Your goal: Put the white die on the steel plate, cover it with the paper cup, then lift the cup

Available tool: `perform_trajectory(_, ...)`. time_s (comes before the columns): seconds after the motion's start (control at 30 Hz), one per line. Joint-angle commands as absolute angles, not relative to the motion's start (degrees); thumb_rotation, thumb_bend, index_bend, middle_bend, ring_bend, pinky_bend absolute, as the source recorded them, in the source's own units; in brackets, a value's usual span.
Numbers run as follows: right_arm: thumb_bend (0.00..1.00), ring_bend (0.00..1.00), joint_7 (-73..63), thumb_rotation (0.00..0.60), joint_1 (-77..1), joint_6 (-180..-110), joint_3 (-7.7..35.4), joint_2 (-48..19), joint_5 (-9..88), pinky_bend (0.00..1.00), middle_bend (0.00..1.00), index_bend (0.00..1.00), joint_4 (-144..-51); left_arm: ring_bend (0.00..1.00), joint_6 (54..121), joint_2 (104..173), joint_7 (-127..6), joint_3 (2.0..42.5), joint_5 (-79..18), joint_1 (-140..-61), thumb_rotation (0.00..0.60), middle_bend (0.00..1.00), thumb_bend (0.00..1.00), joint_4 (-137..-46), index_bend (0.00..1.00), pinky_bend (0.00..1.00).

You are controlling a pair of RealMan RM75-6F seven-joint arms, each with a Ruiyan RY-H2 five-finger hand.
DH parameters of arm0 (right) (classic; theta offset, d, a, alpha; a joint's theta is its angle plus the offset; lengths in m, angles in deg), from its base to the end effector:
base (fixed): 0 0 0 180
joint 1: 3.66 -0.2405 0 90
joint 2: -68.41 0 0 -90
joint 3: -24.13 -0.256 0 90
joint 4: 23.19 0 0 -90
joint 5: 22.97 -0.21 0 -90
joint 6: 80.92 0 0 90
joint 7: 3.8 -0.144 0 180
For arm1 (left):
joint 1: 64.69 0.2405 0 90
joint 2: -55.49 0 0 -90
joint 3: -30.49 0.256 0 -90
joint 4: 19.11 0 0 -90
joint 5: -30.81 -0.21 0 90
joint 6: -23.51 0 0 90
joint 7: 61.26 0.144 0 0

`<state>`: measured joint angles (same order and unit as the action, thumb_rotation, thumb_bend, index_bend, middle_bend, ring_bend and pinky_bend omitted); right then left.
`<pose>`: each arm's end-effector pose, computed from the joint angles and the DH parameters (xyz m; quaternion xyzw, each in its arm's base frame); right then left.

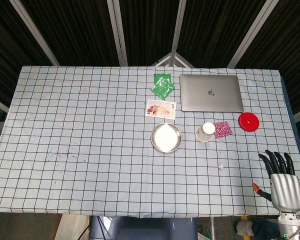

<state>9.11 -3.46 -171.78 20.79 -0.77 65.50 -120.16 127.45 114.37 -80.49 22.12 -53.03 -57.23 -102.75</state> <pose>-0.2902 -0.1547 0.1388 0.5780 -0.3582 0.3831 0.6253 -0.3447 0.1188 0.2617 -0.4622 -0.3164 -0.4788 0.6760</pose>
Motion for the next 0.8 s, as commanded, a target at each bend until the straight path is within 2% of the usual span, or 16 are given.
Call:
perform_trajectory(0.03, 0.04, 0.11, 9.1, 0.6, -3.4, -171.9, 20.9, -0.7, 65.6, 0.01, 0.14, 0.2, -120.4, 0.0, 125.3, 113.9, -80.7, 22.9, -52.4, -57.2, 0.6, 0.0, 0.27, -102.7, 0.32, 0.0)
perform_trajectory(0.4, 0.04, 0.11, 9.1, 0.6, -2.4, -174.1, 20.4, 0.6, 65.9, 0.01, 0.14, 0.2, -121.6, 0.0, 122.5, 113.5, -82.3, 21.7, -50.0, -58.2, 0.6, 0.0, 0.27, -102.5, 0.31, 0.0)
perform_trajectory(0.8, 0.04, 0.11, 11.6, 0.6, -2.1, -173.0, 21.4, 1.3, 65.6, 0.01, 0.14, 0.2, -123.1, 0.0, 119.5, 113.2, -80.6, 21.8, -48.2, -58.8, 0.6, 0.03, 0.26, -102.7, 0.3, 0.0)
